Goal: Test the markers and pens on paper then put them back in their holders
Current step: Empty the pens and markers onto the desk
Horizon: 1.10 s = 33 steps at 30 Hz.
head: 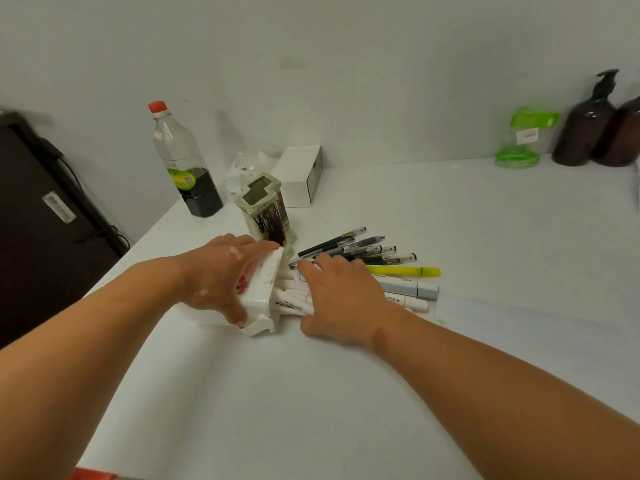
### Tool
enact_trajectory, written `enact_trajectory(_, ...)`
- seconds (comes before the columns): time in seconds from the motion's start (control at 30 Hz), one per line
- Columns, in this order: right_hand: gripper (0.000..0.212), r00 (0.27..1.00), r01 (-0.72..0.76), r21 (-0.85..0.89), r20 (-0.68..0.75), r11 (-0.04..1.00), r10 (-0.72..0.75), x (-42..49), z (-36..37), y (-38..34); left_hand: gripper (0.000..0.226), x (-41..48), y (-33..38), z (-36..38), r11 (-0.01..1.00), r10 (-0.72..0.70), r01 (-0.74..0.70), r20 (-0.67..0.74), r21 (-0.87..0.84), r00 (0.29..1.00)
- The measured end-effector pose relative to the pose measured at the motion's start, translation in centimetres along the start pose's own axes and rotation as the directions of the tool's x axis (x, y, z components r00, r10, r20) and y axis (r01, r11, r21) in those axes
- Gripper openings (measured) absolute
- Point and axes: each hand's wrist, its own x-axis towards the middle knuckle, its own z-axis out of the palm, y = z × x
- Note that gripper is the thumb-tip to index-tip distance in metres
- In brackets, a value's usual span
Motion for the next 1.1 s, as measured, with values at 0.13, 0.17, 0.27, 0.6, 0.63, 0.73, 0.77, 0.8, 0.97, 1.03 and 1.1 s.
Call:
enact_trajectory(0.13, 0.07, 1.0, -0.007, -0.041, 0.017, 0.999, 0.008, 0.1, 0.4, 0.6, 0.127, -1.9, -3.8, 1.4, 0.98, -0.114, 0.103, -0.057, -0.172, 0.992)
enact_trajectory(0.17, 0.071, 1.0, -0.011, -0.043, 0.019, 0.999, 0.012, 0.1, 0.5, 0.8, 0.126, -2.4, -4.5, 2.0, 0.965, -0.14, 0.119, -0.078, -0.233, 0.987)
enact_trajectory(0.27, 0.074, 0.999, -0.03, -0.034, 0.014, 0.999, 0.031, 0.1, 0.7, 1.1, 0.124, -3.6, -5.9, 3.3, 0.915, -0.194, 0.116, -0.169, -0.386, 0.966)
enact_trajectory(0.6, 0.075, 0.998, -0.057, -0.039, 0.011, 0.998, 0.058, -0.2, 0.9, 1.3, 0.107, -5.4, -8.9, 3.9, 0.663, -0.326, 0.036, -0.245, -0.747, 0.913)
enact_trajectory(0.63, 0.079, 0.998, -0.056, -0.038, 0.014, 0.998, 0.057, -0.3, 1.0, 1.3, 0.108, -5.5, -9.1, 3.9, 0.64, -0.347, 0.034, -0.249, -0.768, 0.904)
enact_trajectory(0.73, 0.086, 0.999, -0.045, -0.049, 0.027, 0.998, 0.047, -0.4, 1.2, 1.0, 0.113, -5.1, -9.7, 4.5, 0.527, -0.424, -0.027, -0.29, -0.85, 0.858)
enact_trajectory(0.77, 0.087, 0.999, -0.04, -0.049, 0.031, 0.998, 0.042, -0.3, 1.1, 0.8, 0.112, -4.7, -9.6, 4.8, 0.463, -0.456, -0.079, -0.314, -0.883, 0.833)
enact_trajectory(0.8, 0.087, 0.999, -0.035, -0.048, 0.032, 0.998, 0.037, -0.3, 1.1, 0.8, 0.109, -4.3, -9.4, 5.1, 0.404, -0.493, -0.13, -0.335, -0.906, 0.803)
enact_trajectory(0.97, 0.084, 1.0, -0.028, -0.043, 0.002, 0.999, 0.028, -0.6, 1.2, 0.7, 0.093, -1.3, -7.9, 7.1, 0.205, -0.662, -0.271, -0.337, -0.941, 0.669)
enact_trajectory(1.03, 0.084, 1.0, -0.028, -0.045, -0.007, 0.999, 0.028, -0.8, 1.3, 0.7, 0.094, -0.4, -8.4, 7.1, 0.187, -0.659, -0.276, -0.329, -0.943, 0.676)
enact_trajectory(1.1, 0.085, 1.0, -0.029, -0.046, 0.003, 0.999, 0.029, -0.9, 1.3, 0.8, 0.099, 0.4, -9.6, 6.9, 0.175, -0.618, -0.277, -0.324, -0.945, 0.716)
